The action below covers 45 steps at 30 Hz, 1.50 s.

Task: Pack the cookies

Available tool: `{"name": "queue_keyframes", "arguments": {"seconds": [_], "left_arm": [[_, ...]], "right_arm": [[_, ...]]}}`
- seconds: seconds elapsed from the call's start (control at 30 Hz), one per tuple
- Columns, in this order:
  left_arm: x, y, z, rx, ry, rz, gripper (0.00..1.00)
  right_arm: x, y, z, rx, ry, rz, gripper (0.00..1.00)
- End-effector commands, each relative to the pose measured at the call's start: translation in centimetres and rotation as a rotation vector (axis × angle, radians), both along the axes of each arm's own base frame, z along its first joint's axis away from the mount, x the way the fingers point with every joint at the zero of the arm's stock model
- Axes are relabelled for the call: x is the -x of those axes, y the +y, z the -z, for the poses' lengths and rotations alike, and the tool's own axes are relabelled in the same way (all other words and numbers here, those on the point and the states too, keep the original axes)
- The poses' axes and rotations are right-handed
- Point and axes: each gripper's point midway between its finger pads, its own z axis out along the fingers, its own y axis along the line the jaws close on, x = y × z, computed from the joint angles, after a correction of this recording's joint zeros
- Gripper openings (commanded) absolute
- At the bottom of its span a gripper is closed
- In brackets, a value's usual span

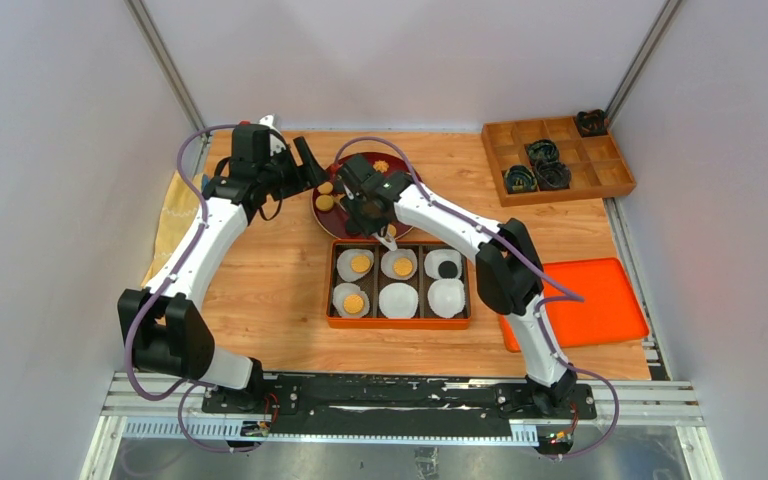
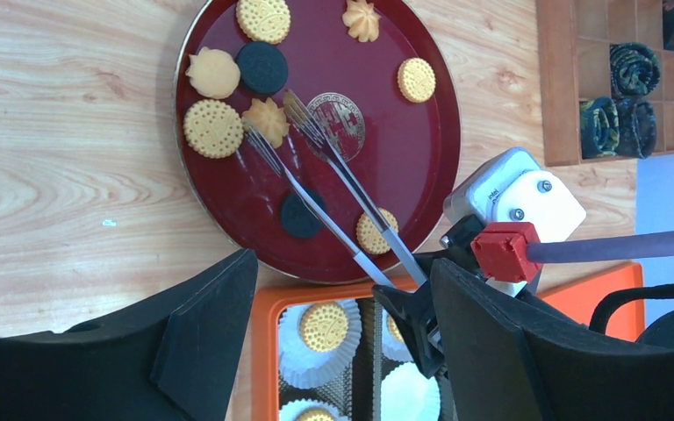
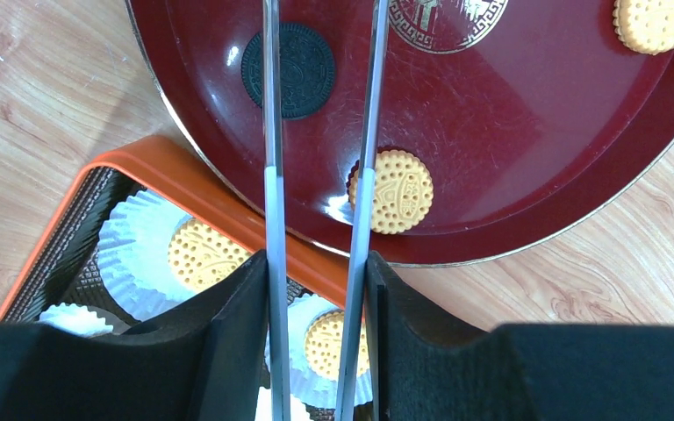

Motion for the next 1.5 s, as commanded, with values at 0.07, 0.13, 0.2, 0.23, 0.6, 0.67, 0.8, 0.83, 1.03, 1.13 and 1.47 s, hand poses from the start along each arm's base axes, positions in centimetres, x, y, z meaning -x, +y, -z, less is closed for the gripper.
{"name": "queue_keyframes", "arguments": {"seconds": [0.07, 0.13, 0.2, 0.23, 0.6, 0.67, 0.8, 0.83, 1.03, 1.13, 1.47], "left_arm": [[-0.2, 0.1, 0.3, 0.013, 0.003, 0.011, 0.78], [-0.3, 0.1, 0.2, 0.015, 0.000, 0.012, 0.78], [-0.2, 0.1, 0.1, 0.016, -0.003, 0.011, 0.78], [-0.2, 0.1, 0.0, 0.016, -0.005, 0.010, 0.78], [0.0, 0.0, -0.5, 0.029, -0.016, 0.015, 0.78], [0.0, -0.1, -0.4, 0.032, -0.014, 0.015, 0.78], [0.1, 0.0, -0.5, 0.028, -0.014, 0.015, 0.78], [0.1, 0.0, -0.6, 0.028, -0.017, 0.015, 0.78], [0.1, 0.0, -0.5, 0.023, -0.017, 0.019, 0.78], [0.0, -0.1, -0.3, 0.028, -0.013, 0.023, 0.78], [-0.3, -0.4, 0.2, 0.042, -0.001, 0.028, 0.78]], "right_arm": [[0.0, 0.0, -1.1, -0.021, 0.005, -0.015, 0.04], [0.1, -0.3, -2.0, -0.030, -0.009, -0.011, 0.03], [0.3, -0.7, -3.0, -0.040, -0.021, -0.006, 0.02], [0.5, -0.9, -3.6, -0.045, -0.028, -0.005, 0.01], [2.3, -4.2, -8.1, -0.077, -0.109, 0.034, 0.02], [2.1, -4.3, -7.8, -0.071, -0.111, 0.038, 0.07], [1.1, -4.1, -6.7, -0.047, -0.108, 0.060, 0.11], [0.7, -4.2, -6.4, -0.037, -0.109, 0.072, 0.11], [-1.7, -9.2, -5.1, 0.004, -0.081, 0.259, 0.11], [-2.2, -12.3, -3.7, 0.007, -0.029, 0.333, 0.11], [-2.4, -14.5, -1.2, 0.009, 0.052, 0.387, 0.13]]}}
